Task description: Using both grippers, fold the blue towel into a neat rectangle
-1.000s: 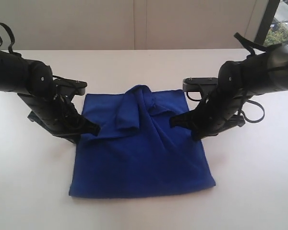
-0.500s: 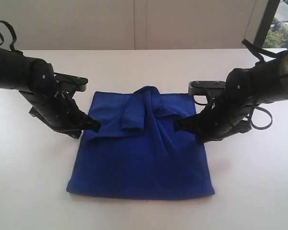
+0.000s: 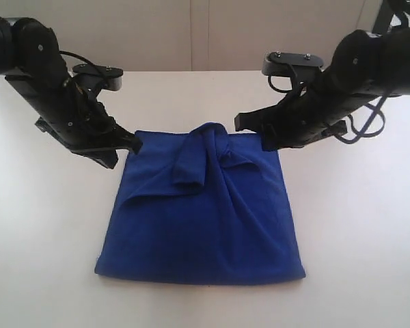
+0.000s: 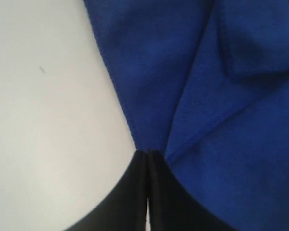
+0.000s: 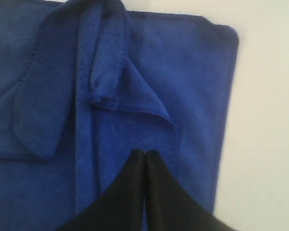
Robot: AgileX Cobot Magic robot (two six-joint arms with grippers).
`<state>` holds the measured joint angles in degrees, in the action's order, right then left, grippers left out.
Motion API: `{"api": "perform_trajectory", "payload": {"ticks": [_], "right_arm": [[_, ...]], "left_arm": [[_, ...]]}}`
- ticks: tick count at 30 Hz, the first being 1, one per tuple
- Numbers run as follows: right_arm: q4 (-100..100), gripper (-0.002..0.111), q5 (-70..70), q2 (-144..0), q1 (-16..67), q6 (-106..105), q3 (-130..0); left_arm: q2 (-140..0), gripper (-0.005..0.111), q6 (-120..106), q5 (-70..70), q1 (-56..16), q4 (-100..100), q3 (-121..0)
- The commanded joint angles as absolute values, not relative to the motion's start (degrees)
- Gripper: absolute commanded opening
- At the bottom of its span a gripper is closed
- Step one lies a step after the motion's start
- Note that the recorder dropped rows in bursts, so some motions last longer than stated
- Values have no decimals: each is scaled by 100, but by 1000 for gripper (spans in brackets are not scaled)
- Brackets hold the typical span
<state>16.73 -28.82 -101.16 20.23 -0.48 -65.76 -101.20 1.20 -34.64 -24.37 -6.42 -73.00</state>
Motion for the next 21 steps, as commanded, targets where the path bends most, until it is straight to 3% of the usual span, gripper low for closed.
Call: {"api": "perform_trajectory", "payload": {"ticks": [1,5,11,21], "right_arm": [[3312,0,-3167,-10605,1676,-1199,-6972],[4244,0,-3540,-10902,1430,-2075,-7072],[3330,0,-4141,-10853,1428,-2186,-7028],[2217,0,-3032,-11035,1428,-1520,-6772]], "left_arm": [[-10433,0,-521,-4110,-2431,-1389,-7792],[-10686,0,-946,-4100,-2431,-1950,-7971],[-10937,0,-1055,-4351,-2413,-1245,-7931],[-10937,0,-945,-3901,-2413,-1008,-7219]]}}
